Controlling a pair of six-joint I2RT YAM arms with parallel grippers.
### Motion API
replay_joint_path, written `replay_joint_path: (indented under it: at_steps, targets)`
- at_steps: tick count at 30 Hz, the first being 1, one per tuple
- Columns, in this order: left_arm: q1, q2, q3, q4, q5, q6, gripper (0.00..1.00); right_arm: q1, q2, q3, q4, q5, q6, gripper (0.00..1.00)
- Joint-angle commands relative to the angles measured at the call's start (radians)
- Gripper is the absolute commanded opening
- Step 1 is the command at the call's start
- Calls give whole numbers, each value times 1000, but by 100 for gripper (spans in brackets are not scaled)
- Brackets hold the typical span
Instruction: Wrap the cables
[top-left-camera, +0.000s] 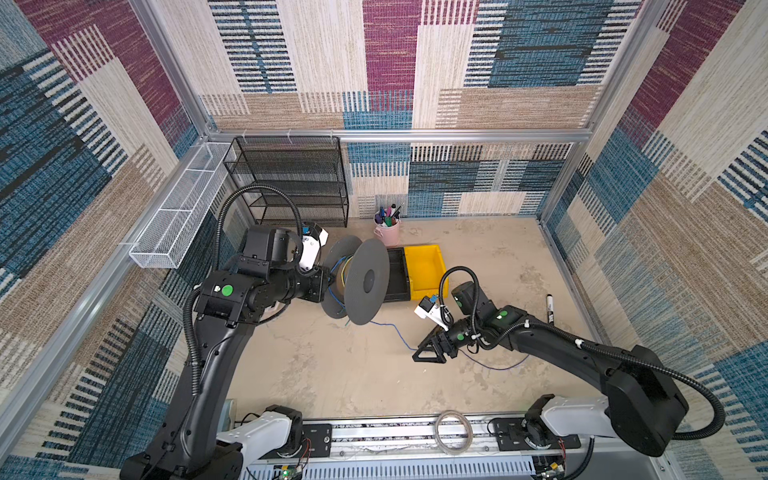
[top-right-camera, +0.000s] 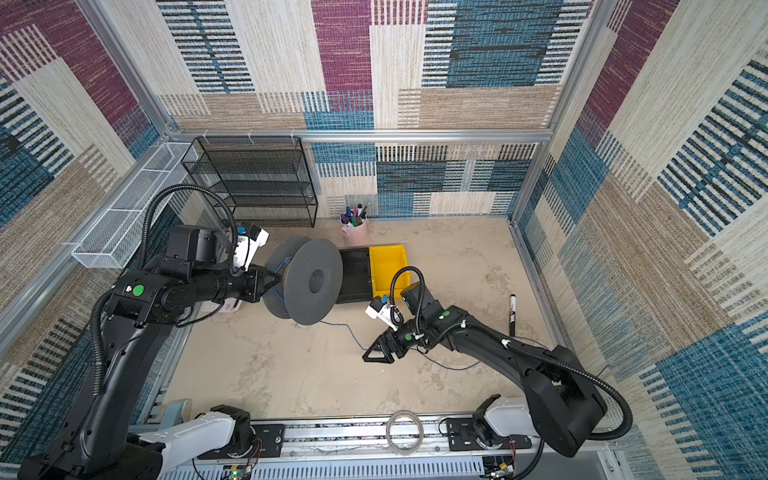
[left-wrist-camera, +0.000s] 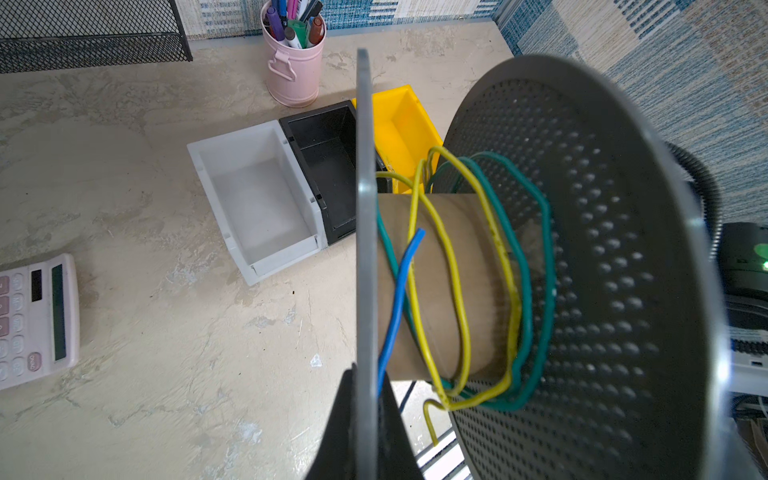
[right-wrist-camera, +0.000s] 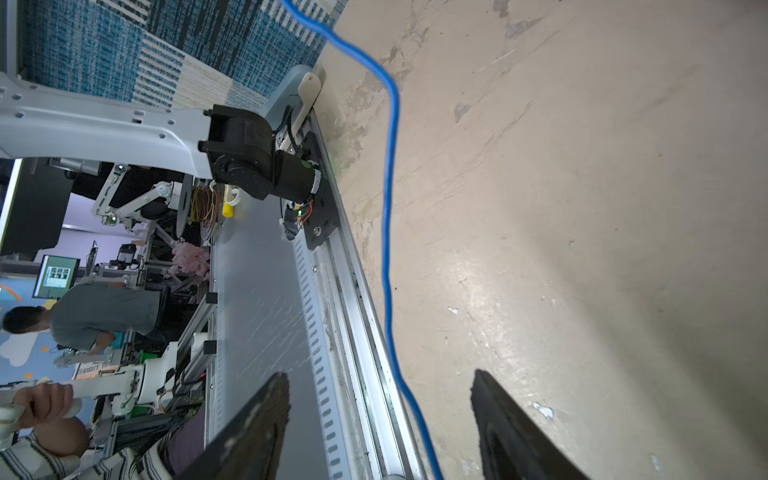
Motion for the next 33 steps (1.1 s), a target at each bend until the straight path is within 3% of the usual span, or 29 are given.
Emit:
replay_joint_path:
  at_steps: [1, 11, 15, 20, 23, 26, 30, 33]
  targets:
    - [1, 0, 6, 78, 29, -12, 0, 31, -11, -8, 27, -20, -5, 71]
    - [7, -3, 5, 63, 34, 6, 0, 45, 62, 5, -55, 173, -5, 54]
    - [13, -29, -12, 51, 34, 13, 0, 46, 54, 10, -80, 272, 24, 42]
    - [21, -75, -25, 30, 51, 13, 0, 43, 93, 34, -93, 432, 67, 13]
    - [23, -104, -36, -17, 62, 29, 0, 25, 119, 78, -128, 496, 83, 3]
    - [23, -146, -81, -56, 96, 41, 0, -3, 107, 127, -162, 555, 90, 0]
    - [19, -213, -202, -57, 249, -11, 0, -40, 111, 227, -201, 631, 95, 0]
    - [15, -284, -276, -56, 249, -21, 0, -51, 140, 318, -225, 636, 85, 0]
